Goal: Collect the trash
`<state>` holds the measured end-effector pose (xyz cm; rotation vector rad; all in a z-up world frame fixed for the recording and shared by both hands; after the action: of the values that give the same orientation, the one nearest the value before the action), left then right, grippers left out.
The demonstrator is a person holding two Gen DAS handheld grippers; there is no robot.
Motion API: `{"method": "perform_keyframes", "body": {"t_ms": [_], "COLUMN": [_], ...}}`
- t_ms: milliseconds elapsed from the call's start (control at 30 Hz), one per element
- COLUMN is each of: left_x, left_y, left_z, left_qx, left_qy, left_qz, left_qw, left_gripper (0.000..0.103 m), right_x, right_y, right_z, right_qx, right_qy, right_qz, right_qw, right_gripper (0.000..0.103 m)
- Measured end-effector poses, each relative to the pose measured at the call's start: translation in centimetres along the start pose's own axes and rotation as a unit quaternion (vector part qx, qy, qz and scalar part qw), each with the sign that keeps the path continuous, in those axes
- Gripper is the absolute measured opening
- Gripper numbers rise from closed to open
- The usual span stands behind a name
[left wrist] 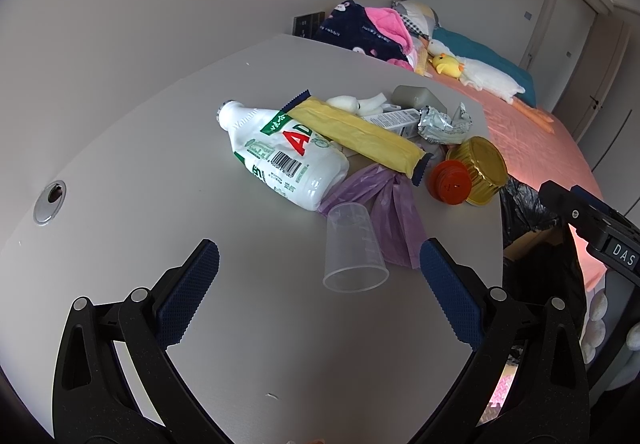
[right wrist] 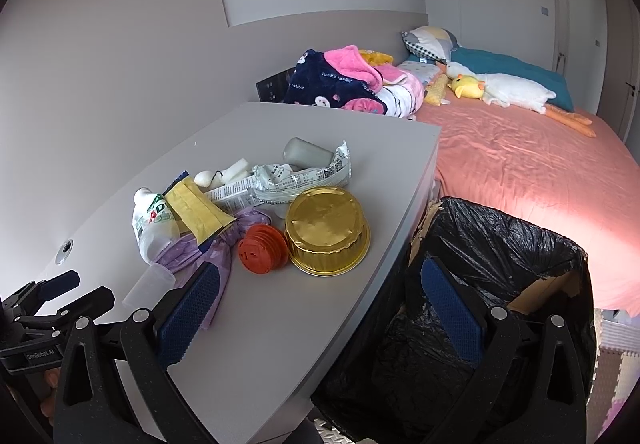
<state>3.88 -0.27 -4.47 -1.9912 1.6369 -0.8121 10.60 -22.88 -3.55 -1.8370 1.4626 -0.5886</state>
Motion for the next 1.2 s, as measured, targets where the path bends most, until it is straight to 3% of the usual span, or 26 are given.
{"method": "perform_keyframes", "body": {"t_ms": [367,567,800,1200], "left_x": [0.0,-0.3,-0.4,-0.6], "left_y": [0.1,0.2,0.5,0.6], "left_z": [0.9,2.5,4.5,6.1], "left_qx": [-0.009,-0.028,-0.055,-0.069], "left_qy": [0.023,0.000,0.001,-0.021], "left_qz": [-0.019,-0.010,-0.014,0.000], "left_qw": [0.9995,0.9996,0.9984,0.9974], "left_gripper": [0.097,0.097,0.097,0.093], "right_x": [1.3,1.7,2.1,1.4], "right_y": [0.7,1.2,1.3,-0.1], "right_z": [2.1,4.2,6.4,10.1], "right_qx": [-0.021,-0.044,-0.062,-0.062], "right_qy": [0.002,0.005,0.009,0.016], "right_qz": [-0.003,-0.009,-0.020,-0.060], "right_qw": [1.000,0.999,0.998,0.996], "right_gripper": [0.100,0.100,0.100,0.100]}}
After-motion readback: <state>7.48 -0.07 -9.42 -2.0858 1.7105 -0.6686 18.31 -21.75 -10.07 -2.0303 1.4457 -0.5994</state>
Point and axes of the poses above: each gripper's, at about its wrist camera, not at the fingertips, and z roughly the way its jaws point, x to its right, y to its underside, the point moved 6 cm from there along z, roughly the way its jaws point, and after that the axes turned 3 degrees about -z, right-handed, at the moved point
